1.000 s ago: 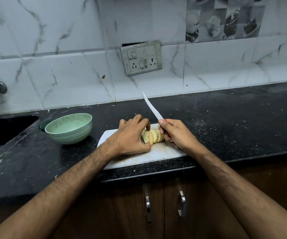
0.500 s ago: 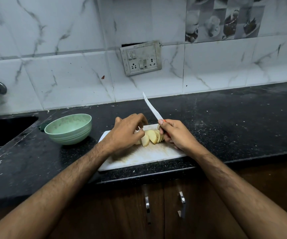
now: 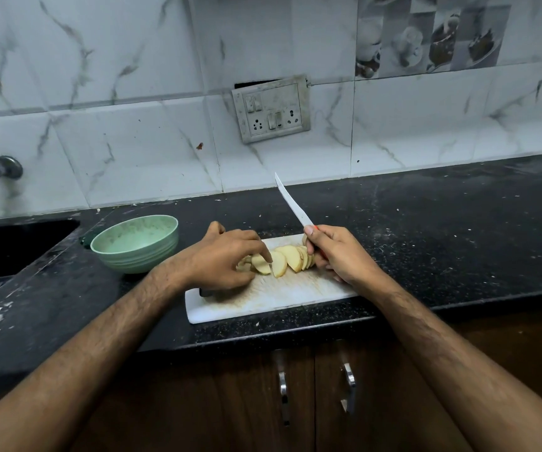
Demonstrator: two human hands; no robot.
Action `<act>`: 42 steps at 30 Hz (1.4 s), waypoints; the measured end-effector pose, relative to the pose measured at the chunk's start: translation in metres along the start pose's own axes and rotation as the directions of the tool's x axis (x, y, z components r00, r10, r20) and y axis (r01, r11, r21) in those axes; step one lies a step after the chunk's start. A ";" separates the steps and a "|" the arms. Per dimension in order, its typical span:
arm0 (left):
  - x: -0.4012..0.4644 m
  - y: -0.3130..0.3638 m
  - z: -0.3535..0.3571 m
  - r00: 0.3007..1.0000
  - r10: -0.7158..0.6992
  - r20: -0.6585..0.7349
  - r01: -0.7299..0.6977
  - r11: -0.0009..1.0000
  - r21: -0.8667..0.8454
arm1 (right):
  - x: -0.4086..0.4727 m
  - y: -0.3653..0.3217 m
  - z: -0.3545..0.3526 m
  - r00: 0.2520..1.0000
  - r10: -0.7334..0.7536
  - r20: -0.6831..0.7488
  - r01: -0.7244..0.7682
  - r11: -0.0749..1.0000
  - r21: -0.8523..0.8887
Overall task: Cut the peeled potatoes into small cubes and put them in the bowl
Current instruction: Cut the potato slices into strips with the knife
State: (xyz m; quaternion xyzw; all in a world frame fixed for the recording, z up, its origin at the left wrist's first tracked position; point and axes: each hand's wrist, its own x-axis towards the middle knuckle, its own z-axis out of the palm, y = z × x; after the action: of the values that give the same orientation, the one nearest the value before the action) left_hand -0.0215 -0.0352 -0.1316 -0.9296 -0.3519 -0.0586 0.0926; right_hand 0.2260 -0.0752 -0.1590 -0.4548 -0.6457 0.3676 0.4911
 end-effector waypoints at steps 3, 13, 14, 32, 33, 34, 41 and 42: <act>0.004 0.002 0.002 0.993 0.071 -0.091 -0.057 0.987 0.149 | 0.000 0.001 0.000 1.000 -0.007 -0.006 0.007 1.000 -0.023; 0.008 0.005 0.002 0.986 0.055 -0.159 -0.032 0.989 0.146 | -0.001 0.000 0.000 1.000 -0.005 -0.008 0.005 1.000 -0.018; 0.007 0.004 0.003 0.990 0.063 -0.123 -0.044 0.988 0.146 | -0.001 0.000 0.000 1.000 -0.003 -0.010 0.002 1.000 -0.020; 0.008 0.012 -0.003 0.841 0.032 -0.541 -0.073 0.996 -0.054 | -0.001 -0.002 0.003 1.000 0.010 -0.013 -0.010 1.000 -0.022; 0.005 0.014 -0.006 0.837 -0.055 -0.544 -0.069 0.976 -0.206 | -0.001 -0.002 0.003 1.000 0.009 -0.012 -0.010 1.000 -0.020; 0.001 0.018 -0.009 0.841 -0.172 -0.513 -0.052 0.918 -0.392 | -0.001 -0.002 0.004 1.000 0.010 -0.012 -0.010 1.000 -0.017; -0.029 0.015 0.009 0.885 -0.462 -0.062 0.205 0.504 -0.839 | 0.000 -0.002 0.003 1.000 0.010 -0.006 -0.010 0.998 -0.062; -0.031 0.017 0.012 0.885 -0.464 -0.041 0.221 0.496 -0.840 | 0.000 -0.002 0.003 1.000 0.010 -0.006 -0.011 0.998 -0.069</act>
State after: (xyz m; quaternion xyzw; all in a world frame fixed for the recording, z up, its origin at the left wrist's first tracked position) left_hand -0.0329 -0.0650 -0.1513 -0.7588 -0.4479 -0.3534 -0.3141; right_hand 0.2223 -0.0762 -0.1578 -0.4759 -0.6542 0.3463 0.4750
